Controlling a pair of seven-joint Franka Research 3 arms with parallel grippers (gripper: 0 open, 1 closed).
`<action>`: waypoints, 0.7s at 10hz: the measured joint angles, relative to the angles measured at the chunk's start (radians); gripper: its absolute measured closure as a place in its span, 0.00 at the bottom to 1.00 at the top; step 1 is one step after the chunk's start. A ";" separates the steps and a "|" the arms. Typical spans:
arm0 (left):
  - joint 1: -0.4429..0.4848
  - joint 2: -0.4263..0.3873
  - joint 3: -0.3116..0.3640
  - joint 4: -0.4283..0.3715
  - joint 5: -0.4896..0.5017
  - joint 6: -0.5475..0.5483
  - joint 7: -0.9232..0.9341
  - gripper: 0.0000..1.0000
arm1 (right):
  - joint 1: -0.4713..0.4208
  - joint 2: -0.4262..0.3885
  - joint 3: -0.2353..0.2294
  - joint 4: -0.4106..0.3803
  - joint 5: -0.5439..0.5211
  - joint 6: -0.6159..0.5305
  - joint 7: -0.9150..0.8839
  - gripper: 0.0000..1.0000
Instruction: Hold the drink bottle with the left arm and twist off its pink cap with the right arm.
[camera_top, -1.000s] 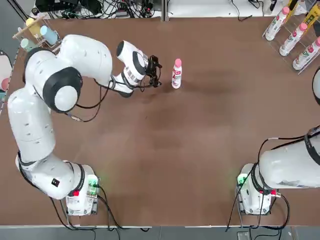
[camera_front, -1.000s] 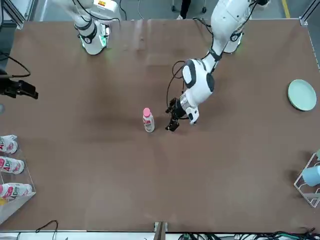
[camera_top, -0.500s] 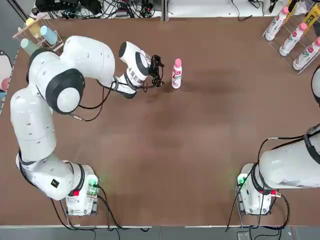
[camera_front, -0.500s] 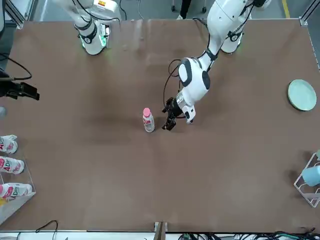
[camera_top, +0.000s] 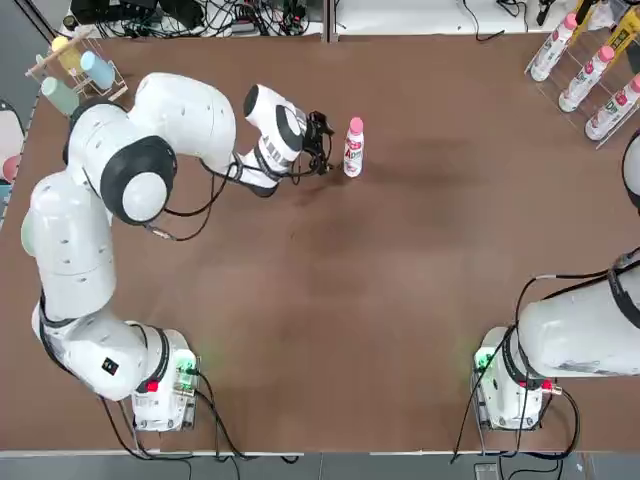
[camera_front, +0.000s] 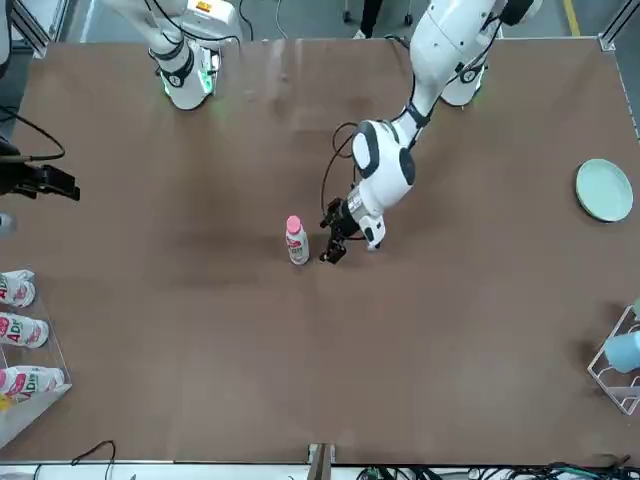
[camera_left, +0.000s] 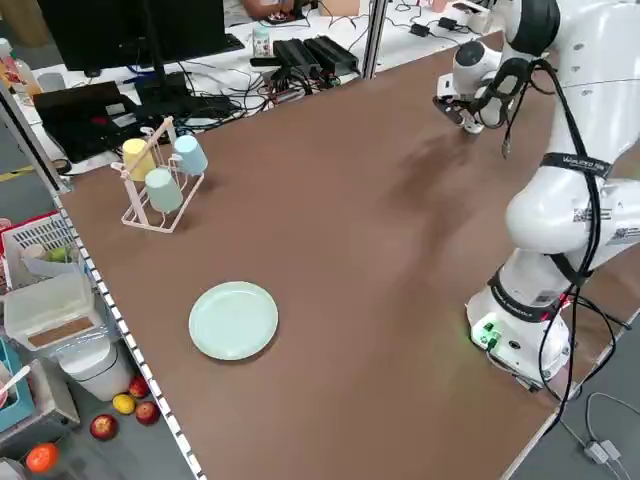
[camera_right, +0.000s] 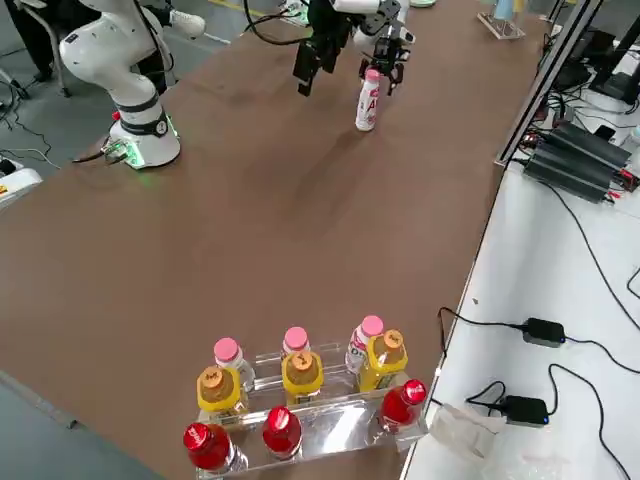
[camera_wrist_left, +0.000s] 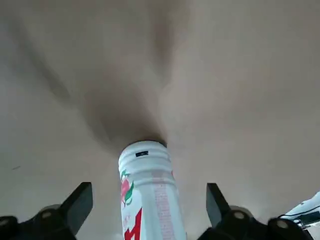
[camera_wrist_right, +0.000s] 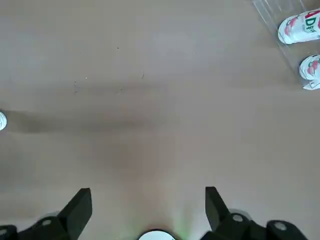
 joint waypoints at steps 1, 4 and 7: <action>0.003 0.001 -0.009 0.000 -0.018 0.000 0.013 0.00 | 0.002 0.000 0.000 0.000 0.000 -0.005 0.000 0.00; 0.038 0.001 -0.039 0.002 -0.057 -0.012 0.074 0.00 | 0.002 0.000 0.000 0.000 0.000 -0.019 0.000 0.00; 0.100 0.013 -0.100 0.007 -0.063 -0.025 0.118 0.00 | 0.002 0.000 0.001 0.000 0.000 -0.020 0.000 0.00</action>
